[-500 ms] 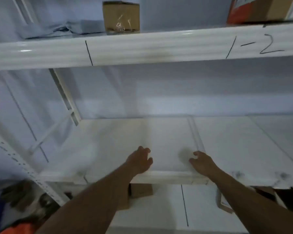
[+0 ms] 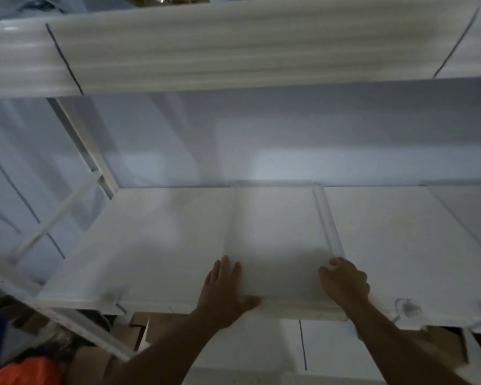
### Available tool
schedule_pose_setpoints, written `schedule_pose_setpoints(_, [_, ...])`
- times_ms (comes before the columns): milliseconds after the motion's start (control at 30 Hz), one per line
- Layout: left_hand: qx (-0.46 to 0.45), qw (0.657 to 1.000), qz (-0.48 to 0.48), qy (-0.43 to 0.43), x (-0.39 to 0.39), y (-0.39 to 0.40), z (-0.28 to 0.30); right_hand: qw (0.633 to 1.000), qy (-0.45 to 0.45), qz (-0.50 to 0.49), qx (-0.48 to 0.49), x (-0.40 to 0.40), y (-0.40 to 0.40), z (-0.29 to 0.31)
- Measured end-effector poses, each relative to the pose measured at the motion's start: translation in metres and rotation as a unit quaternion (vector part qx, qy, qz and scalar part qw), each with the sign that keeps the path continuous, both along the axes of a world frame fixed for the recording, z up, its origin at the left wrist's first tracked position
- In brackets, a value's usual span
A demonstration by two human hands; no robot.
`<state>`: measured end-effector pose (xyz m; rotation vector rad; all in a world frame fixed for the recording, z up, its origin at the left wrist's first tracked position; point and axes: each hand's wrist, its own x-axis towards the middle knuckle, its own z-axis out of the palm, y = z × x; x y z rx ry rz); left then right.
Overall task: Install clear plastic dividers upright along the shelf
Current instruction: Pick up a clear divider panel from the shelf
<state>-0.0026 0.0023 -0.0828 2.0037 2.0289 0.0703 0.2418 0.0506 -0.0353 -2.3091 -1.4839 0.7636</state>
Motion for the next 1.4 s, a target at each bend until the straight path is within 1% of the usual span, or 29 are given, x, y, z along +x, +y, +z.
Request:
schedule_pose_setpoints(67, [0.021,1.0,0.005,-0.001,-0.001,-0.001,-0.005,0.999,0.032,-0.037,0.008,-0.002,0.005,0.001])
schedule_pose_setpoints(200, [0.035,0.999,0.008,0.003,-0.002,-0.002,-0.008,0.985,0.146,-0.089,0.013,0.014,0.022,-0.003])
schedule_pose_setpoints(267, [0.032,0.999,0.011,0.001,-0.002,-0.003,-0.005,0.97,0.22,-0.103,0.035,0.018,0.023,0.012])
schedule_pose_setpoints(400, [0.037,0.999,-0.001,-0.011,-0.009,-0.007,0.0,0.925,0.371,-0.052,0.062,0.02,0.019,0.063])
schedule_pose_setpoints(500, [0.043,0.998,0.004,-0.042,-0.015,-0.011,0.004,0.874,0.478,0.047,0.073,0.004,0.004,0.113])
schedule_pose_setpoints(567, [0.035,0.998,0.017,-0.05,-0.017,-0.011,0.01,0.842,0.517,0.119,0.095,-0.017,-0.012,0.137])
schedule_pose_setpoints(600, [0.034,0.998,0.026,-0.055,-0.018,-0.01,0.013,0.836,0.514,0.157,0.107,-0.032,-0.022,0.146])
schedule_pose_setpoints(633, [0.034,0.997,0.036,-0.062,-0.019,-0.009,0.015,0.843,0.489,0.193,0.114,-0.049,-0.03,0.15])
schedule_pose_setpoints(733, [0.025,0.994,0.045,-0.092,-0.024,-0.014,0.019,0.898,0.349,0.246,0.103,-0.094,-0.045,0.137])
schedule_pose_setpoints(767, [0.016,0.995,0.031,-0.098,-0.028,-0.019,0.021,0.915,0.304,0.248,0.096,-0.104,-0.047,0.13])
schedule_pose_setpoints(833, [0.013,0.996,-0.006,-0.091,-0.046,-0.036,0.021,0.93,0.268,0.235,0.089,-0.121,-0.05,0.121])
schedule_pose_setpoints(900, [0.052,0.996,-0.01,-0.067,-0.083,-0.054,0.018,0.941,0.246,0.215,0.09,-0.135,-0.052,0.115])
schedule_pose_setpoints(933, [0.076,0.995,0.009,-0.057,-0.105,-0.063,0.017,0.944,0.237,0.208,0.099,-0.142,-0.052,0.111])
schedule_pose_setpoints(1000, [0.115,0.989,0.076,-0.054,-0.154,-0.075,0.017,0.946,0.245,0.182,0.11,-0.161,-0.053,0.104])
schedule_pose_setpoints(1033, [0.13,0.985,0.103,-0.056,-0.178,-0.08,0.018,0.942,0.271,0.165,0.11,-0.172,-0.054,0.1])
schedule_pose_setpoints(1100, [0.139,0.981,0.121,-0.054,-0.22,-0.086,0.018,0.927,0.337,0.117,0.115,-0.199,-0.056,0.094])
schedule_pose_setpoints(1133, [0.134,0.982,0.12,-0.056,-0.236,-0.088,0.016,0.922,0.353,0.099,0.127,-0.213,-0.059,0.094])
schedule_pose_setpoints(1200, [0.123,0.984,0.105,-0.071,-0.263,-0.089,0.013,0.919,0.352,0.087,0.158,-0.244,-0.064,0.095])
schedule_pose_setpoints(1300, [0.112,0.983,0.07,-0.125,-0.288,-0.092,0.007,0.907,0.378,0.071,0.174,-0.29,-0.074,0.098])
schedule_pose_setpoints(1400, [0.13,0.974,0.059,-0.176,-0.303,-0.095,0.001,0.901,0.385,0.064,0.19,-0.328,-0.083,0.101])
